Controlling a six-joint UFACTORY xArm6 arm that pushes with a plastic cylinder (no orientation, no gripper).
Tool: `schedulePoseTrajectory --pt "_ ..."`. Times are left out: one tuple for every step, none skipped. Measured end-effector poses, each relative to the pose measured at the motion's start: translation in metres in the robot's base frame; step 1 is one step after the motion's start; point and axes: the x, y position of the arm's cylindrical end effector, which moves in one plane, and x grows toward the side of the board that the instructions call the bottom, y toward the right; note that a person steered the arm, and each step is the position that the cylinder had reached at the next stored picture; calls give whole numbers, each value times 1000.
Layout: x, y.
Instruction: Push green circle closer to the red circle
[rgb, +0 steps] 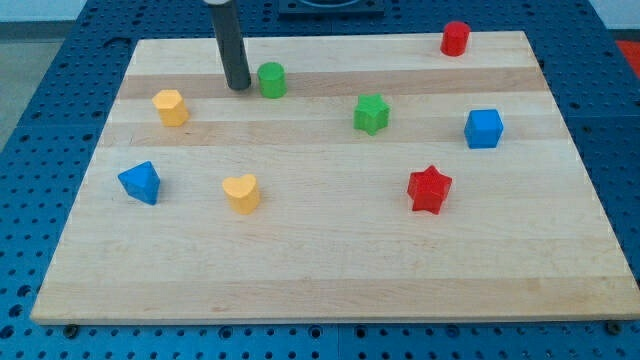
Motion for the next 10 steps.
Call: schedulePoseTrajectory --pt "-1 41" --pt "-29 93" --pt "-31 75" --pt "-49 39" --pt "-72 44" --pt "-71 98" --pt "-53 166" --pt "-51 163" --pt "-50 117" --pt "-29 104"
